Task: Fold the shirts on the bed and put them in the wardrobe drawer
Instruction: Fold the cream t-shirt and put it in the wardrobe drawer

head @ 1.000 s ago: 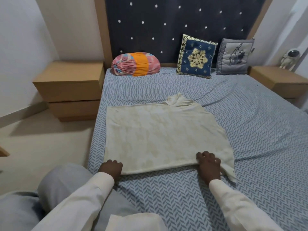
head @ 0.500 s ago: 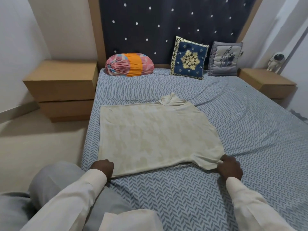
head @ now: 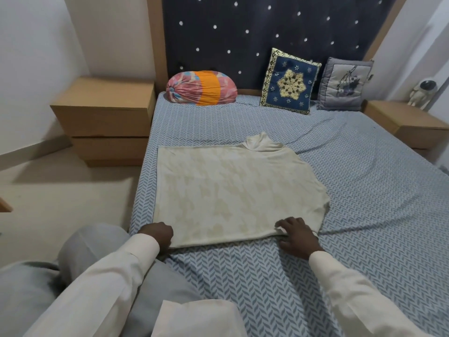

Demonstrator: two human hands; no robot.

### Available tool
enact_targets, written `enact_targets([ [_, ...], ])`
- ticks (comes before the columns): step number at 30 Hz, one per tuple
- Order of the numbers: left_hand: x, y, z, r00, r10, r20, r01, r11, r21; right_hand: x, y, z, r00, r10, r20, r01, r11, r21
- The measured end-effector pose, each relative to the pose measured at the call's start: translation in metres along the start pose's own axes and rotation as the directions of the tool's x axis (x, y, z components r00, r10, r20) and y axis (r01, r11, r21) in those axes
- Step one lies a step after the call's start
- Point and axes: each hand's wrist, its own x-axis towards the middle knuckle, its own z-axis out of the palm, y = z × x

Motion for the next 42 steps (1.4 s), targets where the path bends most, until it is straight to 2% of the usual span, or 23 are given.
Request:
enact_targets([
  [1, -0.002, -0.003, 0.0, 1.0, -0.003, 0.004, 0.003, 1.0, -0.008, 0.006, -0.007, 0.001, 0.999, 0.0, 0.049, 0.005, 0.995, -0.102],
  [5, -0.005, -0.005, 0.001, 1.0, 0.002, -0.012, -0.002, 1.0, -0.001, 0.005, -0.004, -0.001, 0.976, 0.219, -0.02, -0.216, 0.935, -0.281],
  [8, -0.004, -0.006, 0.0, 1.0, 0.002, -0.005, -0.002, 1.0, 0.028, -0.003, 0.014, -0.011, 0.919, 0.392, 0.026, -0.374, 0.893, -0.252],
  [12, 0.004, -0.002, 0.0, 1.0, 0.004, 0.002, -0.004, 0.998, 0.07, -0.024, 0.052, -0.024, 0.797, 0.599, 0.069, -0.591, 0.799, -0.11],
  [16, 0.009, 0.0, 0.002, 1.0, 0.003, 0.006, -0.004, 0.995, 0.1, -0.055, 0.086, -0.034, 0.574, 0.808, 0.129, -0.813, 0.581, -0.022],
  [17, 0.01, 0.0, 0.002, 1.0, 0.003, 0.008, -0.004, 0.994, 0.107, -0.059, 0.093, -0.033, 0.538, 0.832, 0.138, -0.84, 0.542, 0.008],
  [19, 0.012, 0.003, 0.001, 1.0, 0.005, 0.011, -0.006, 0.993, 0.119, -0.062, 0.101, -0.032, 0.49, 0.861, 0.134, -0.867, 0.466, 0.176],
  [22, 0.01, 0.005, 0.002, 1.0, 0.001, 0.022, -0.004, 0.994, 0.113, -0.045, 0.097, -0.033, 0.505, 0.85, 0.152, -0.795, 0.389, 0.464],
  [25, 0.008, 0.002, 0.004, 1.0, -0.002, 0.011, 0.001, 0.996, 0.094, -0.023, 0.094, -0.021, 0.549, 0.806, 0.223, -0.767, 0.379, 0.518],
  [27, 0.009, 0.0, 0.007, 1.0, 0.001, -0.017, 0.0, 0.997, 0.075, -0.022, 0.084, -0.022, 0.531, 0.809, 0.252, -0.787, 0.361, 0.5],
  [28, 0.01, -0.001, 0.008, 1.0, 0.002, -0.028, 0.0, 0.998, 0.065, -0.024, 0.082, -0.022, 0.503, 0.833, 0.23, -0.788, 0.333, 0.518],
  [30, 0.012, -0.002, 0.01, 0.999, 0.005, -0.034, -0.003, 0.998, 0.059, -0.031, 0.083, -0.022, 0.395, 0.909, 0.134, -0.788, 0.26, 0.559],
  [31, 0.012, -0.003, 0.011, 0.999, 0.004, -0.033, -0.002, 0.998, 0.059, -0.035, 0.082, -0.022, 0.33, 0.941, 0.071, -0.802, 0.239, 0.548],
  [32, 0.013, -0.003, 0.011, 1.0, 0.004, -0.029, -0.002, 0.998, 0.062, -0.038, 0.079, -0.02, 0.294, 0.956, -0.006, -0.81, 0.252, 0.529],
  [33, 0.014, -0.003, 0.011, 1.0, 0.004, -0.028, -0.002, 0.998, 0.064, -0.04, 0.075, -0.019, 0.311, 0.945, -0.099, -0.796, 0.316, 0.516],
  [34, 0.015, -0.002, 0.011, 1.0, 0.003, -0.026, -0.002, 0.998, 0.066, -0.041, 0.07, -0.017, 0.387, 0.903, -0.188, -0.744, 0.426, 0.515],
  [35, 0.016, -0.002, 0.011, 1.0, 0.004, -0.022, -0.003, 0.998, 0.067, -0.042, 0.065, -0.014, 0.512, 0.825, -0.241, -0.647, 0.555, 0.523],
  [37, 0.017, -0.002, 0.01, 1.0, 0.004, -0.013, -0.003, 0.998, 0.066, -0.045, 0.052, -0.005, 0.78, 0.576, -0.243, -0.42, 0.771, 0.478],
  [38, 0.017, -0.001, 0.01, 1.0, 0.0, -0.01, 0.0, 0.998, 0.065, -0.048, 0.043, 0.001, 0.873, 0.43, -0.231, -0.315, 0.858, 0.406],
  [39, 0.017, -0.001, 0.012, 1.0, -0.002, -0.011, 0.003, 0.998, 0.064, -0.051, 0.039, 0.008, 0.93, 0.289, -0.228, -0.211, 0.926, 0.311],
  [40, 0.017, -0.002, 0.012, 1.0, -0.007, -0.016, 0.008, 0.998, 0.062, -0.052, 0.038, 0.015, 0.957, 0.179, -0.227, -0.131, 0.968, 0.212],
  [42, 0.018, -0.003, 0.013, 0.999, -0.01, -0.031, 0.012, 0.998, 0.06, -0.05, 0.04, 0.023, 0.967, 0.072, -0.244, -0.057, 0.996, 0.069],
])
